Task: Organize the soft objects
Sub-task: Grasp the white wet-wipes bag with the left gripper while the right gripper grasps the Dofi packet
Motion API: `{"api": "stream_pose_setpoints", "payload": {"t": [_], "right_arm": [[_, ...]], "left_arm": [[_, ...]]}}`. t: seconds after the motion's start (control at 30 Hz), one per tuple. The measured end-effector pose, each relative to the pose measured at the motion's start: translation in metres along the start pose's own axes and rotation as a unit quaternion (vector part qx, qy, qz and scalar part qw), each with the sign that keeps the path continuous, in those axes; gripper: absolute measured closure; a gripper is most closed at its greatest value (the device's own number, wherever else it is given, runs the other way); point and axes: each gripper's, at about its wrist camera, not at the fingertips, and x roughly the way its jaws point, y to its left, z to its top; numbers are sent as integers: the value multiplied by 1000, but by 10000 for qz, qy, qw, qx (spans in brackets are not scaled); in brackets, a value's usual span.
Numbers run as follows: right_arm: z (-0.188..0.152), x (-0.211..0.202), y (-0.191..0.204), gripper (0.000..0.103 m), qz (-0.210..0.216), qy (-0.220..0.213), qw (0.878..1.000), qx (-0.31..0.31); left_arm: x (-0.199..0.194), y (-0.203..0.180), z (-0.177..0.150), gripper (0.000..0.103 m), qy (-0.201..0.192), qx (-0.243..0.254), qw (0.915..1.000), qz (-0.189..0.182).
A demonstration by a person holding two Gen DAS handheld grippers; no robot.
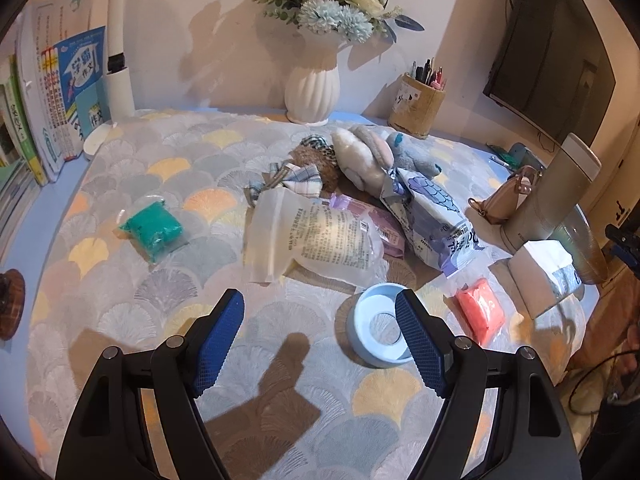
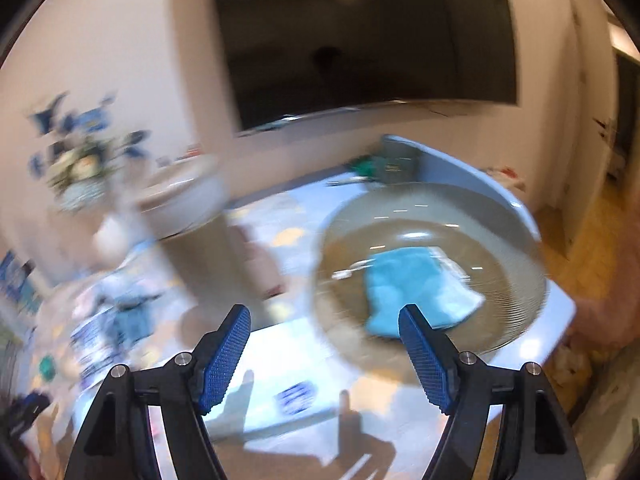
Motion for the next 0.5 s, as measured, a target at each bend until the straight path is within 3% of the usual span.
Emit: {"api": "stream_pose_setpoints", "payload": {"t": [0.17,0.27,0.4,0.5], "right_arm": [[-23,-14,68,28,727,63,9945,-745],[-41,-17,114,28,1133,89,9852,-1283],[-65,2,174,28,1562,400,9706,-1786],[-72,24,201,28,1863,680,9628,-1835]], "left_arm": [[-22,27,-5,26,-158,347,9982,469],[-31,49,-6,26,-214,211,9976,617],[-27,63,6,26,-170,-187,9997,55],[-4,53,19,26,95,-267,9992,-299]]}}
